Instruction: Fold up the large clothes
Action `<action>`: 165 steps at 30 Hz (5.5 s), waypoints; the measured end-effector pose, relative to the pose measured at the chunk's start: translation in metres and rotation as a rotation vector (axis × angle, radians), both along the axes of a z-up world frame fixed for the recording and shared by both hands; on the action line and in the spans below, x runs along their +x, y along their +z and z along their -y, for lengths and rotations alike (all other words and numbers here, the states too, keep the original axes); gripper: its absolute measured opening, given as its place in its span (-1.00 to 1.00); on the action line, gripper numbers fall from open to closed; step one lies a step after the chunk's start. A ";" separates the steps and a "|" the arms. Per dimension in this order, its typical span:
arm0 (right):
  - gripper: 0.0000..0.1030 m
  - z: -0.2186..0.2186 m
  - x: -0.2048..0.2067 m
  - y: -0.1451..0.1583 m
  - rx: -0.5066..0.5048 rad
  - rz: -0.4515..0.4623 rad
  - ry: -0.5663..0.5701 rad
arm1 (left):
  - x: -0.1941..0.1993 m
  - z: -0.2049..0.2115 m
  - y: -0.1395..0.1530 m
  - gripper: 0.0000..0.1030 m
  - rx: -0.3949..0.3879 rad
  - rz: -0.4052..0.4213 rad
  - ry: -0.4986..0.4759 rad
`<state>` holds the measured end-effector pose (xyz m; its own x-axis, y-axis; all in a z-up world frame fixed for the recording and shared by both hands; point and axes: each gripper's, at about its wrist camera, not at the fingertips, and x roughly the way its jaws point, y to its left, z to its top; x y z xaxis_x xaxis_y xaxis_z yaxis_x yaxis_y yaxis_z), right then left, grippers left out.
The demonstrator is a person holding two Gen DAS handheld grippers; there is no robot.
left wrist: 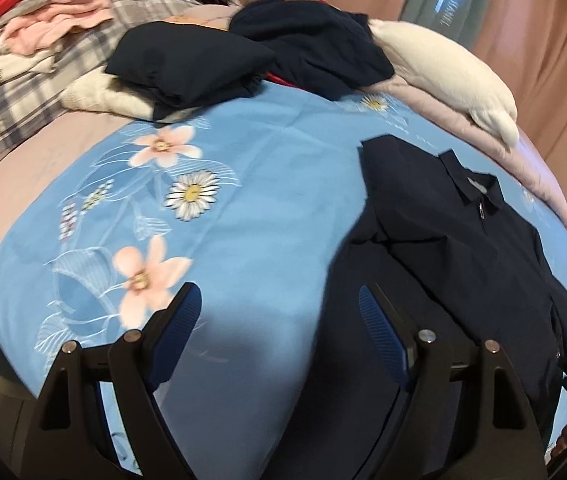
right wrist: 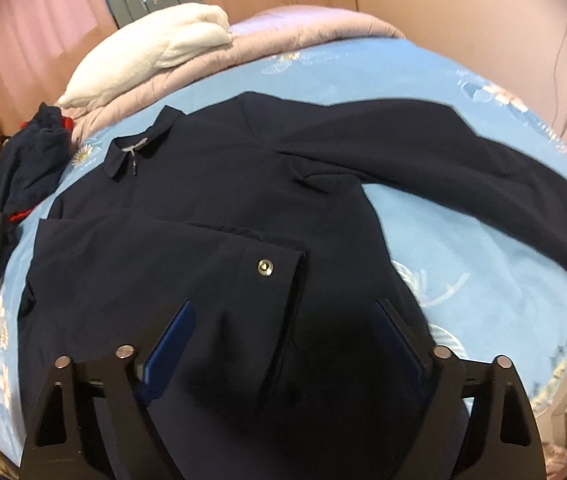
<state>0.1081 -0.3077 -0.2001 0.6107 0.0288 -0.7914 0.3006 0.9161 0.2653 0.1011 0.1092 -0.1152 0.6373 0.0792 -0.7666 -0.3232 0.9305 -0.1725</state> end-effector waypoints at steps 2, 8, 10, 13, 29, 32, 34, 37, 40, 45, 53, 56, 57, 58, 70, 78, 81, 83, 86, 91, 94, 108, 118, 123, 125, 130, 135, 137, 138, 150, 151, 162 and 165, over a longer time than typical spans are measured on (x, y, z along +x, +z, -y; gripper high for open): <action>0.43 0.002 0.012 -0.011 0.027 -0.029 -0.002 | 0.013 0.007 -0.006 0.39 0.005 -0.014 -0.026; -0.22 0.001 0.029 -0.024 0.062 -0.036 0.013 | 0.060 0.022 -0.030 -0.35 -0.036 -0.065 -0.105; -0.52 0.001 0.032 -0.016 0.051 -0.011 0.030 | 0.076 0.029 -0.038 -0.41 -0.036 -0.078 -0.128; -0.61 0.002 0.043 0.012 0.026 0.052 0.054 | 0.097 0.036 -0.044 -0.44 -0.020 -0.081 -0.144; -0.77 0.006 0.097 0.098 -0.087 0.219 0.101 | 0.144 0.040 -0.072 -0.40 -0.084 -0.141 -0.110; -0.77 0.015 0.105 0.071 -0.054 0.161 0.070 | 0.145 0.040 -0.072 -0.37 -0.081 -0.142 -0.108; -0.78 0.019 0.115 0.055 -0.032 0.124 0.057 | 0.144 0.040 -0.072 -0.36 -0.080 -0.141 -0.110; -0.81 0.023 0.118 0.037 -0.048 0.082 0.045 | 0.145 0.040 -0.073 -0.36 -0.078 -0.141 -0.107; -0.86 0.026 0.119 0.030 -0.084 0.058 0.022 | 0.147 0.040 -0.074 -0.36 -0.077 -0.141 -0.101; -0.86 0.026 0.119 0.028 -0.062 0.060 0.023 | 0.148 0.045 -0.075 -0.35 -0.045 -0.139 -0.094; -0.86 0.027 0.114 0.032 -0.084 0.061 0.021 | 0.142 0.038 -0.071 -0.33 -0.084 -0.129 -0.098; -0.85 0.028 0.108 0.041 -0.095 0.072 0.022 | 0.138 0.038 -0.068 -0.32 -0.084 -0.131 -0.091; -0.81 0.028 0.105 0.042 -0.097 0.073 0.021 | 0.135 0.039 -0.067 -0.36 -0.084 -0.129 -0.092; -0.77 0.029 0.101 0.045 -0.099 0.075 0.019 | 0.133 0.040 -0.066 -0.37 -0.084 -0.128 -0.094; 0.17 0.028 0.069 0.023 -0.052 0.018 0.043 | 0.110 0.034 -0.070 -0.37 -0.079 -0.147 -0.087; -0.93 0.016 0.072 0.005 -0.016 -0.008 0.104 | 0.112 0.031 -0.073 -0.30 -0.096 -0.150 -0.062; -1.00 0.012 0.068 0.019 -0.104 0.046 0.065 | 0.113 0.026 -0.074 -0.30 -0.132 -0.150 -0.041; -1.00 0.017 0.065 0.029 -0.107 0.074 0.035 | 0.114 0.025 -0.074 -0.30 -0.142 -0.151 -0.038; -1.00 0.029 0.060 0.032 -0.072 0.092 0.028 | 0.113 0.026 -0.074 -0.30 -0.139 -0.151 -0.038; -1.00 0.043 0.058 0.019 -0.001 0.053 0.012 | 0.113 0.029 -0.074 -0.31 -0.127 -0.148 -0.038; -0.95 0.045 0.059 0.011 0.086 0.050 0.024 | 0.116 0.029 -0.075 -0.30 -0.121 -0.150 -0.041; -0.87 0.006 0.089 -0.013 0.067 0.020 0.097 | 0.119 0.028 -0.077 -0.23 -0.100 -0.142 -0.062; -0.98 0.014 0.075 0.009 -0.030 0.057 0.061 | 0.122 0.024 -0.078 -0.18 -0.130 -0.144 -0.061; -0.98 0.013 0.083 -0.018 -0.013 -0.005 0.048 | 0.122 0.024 -0.078 -0.16 -0.132 -0.148 -0.061; -0.98 0.012 0.085 -0.019 -0.020 -0.009 0.045 | 0.122 0.023 -0.078 -0.15 -0.132 -0.147 -0.066; -0.99 0.013 0.083 -0.021 -0.032 -0.019 0.039 | 0.123 0.025 -0.078 -0.14 -0.116 -0.148 -0.070; -0.99 0.015 0.078 -0.022 -0.024 -0.018 0.037 | 0.124 0.025 -0.077 -0.05 -0.137 -0.171 -0.062; -0.99 0.016 0.076 -0.021 -0.021 -0.017 0.034 | 0.123 0.027 -0.074 -0.01 -0.134 -0.185 -0.059; -0.99 0.016 0.076 -0.021 -0.022 -0.018 0.033 | 0.121 0.029 -0.073 0.03 -0.129 -0.192 -0.062; -0.71 0.014 0.034 0.015 -0.111 0.039 -0.005 | 0.061 0.015 0.004 0.71 -0.202 -0.023 -0.057; -0.46 0.016 0.028 0.023 -0.124 0.061 -0.017 | 0.055 0.016 0.012 0.74 -0.200 -0.004 -0.058; 0.58 0.030 -0.051 0.102 -0.139 0.293 -0.077 | 0.000 0.041 0.083 0.99 -0.194 0.182 -0.148; 0.74 0.031 -0.062 0.113 -0.148 0.328 -0.096 | -0.009 0.046 0.093 0.99 -0.223 0.202 -0.184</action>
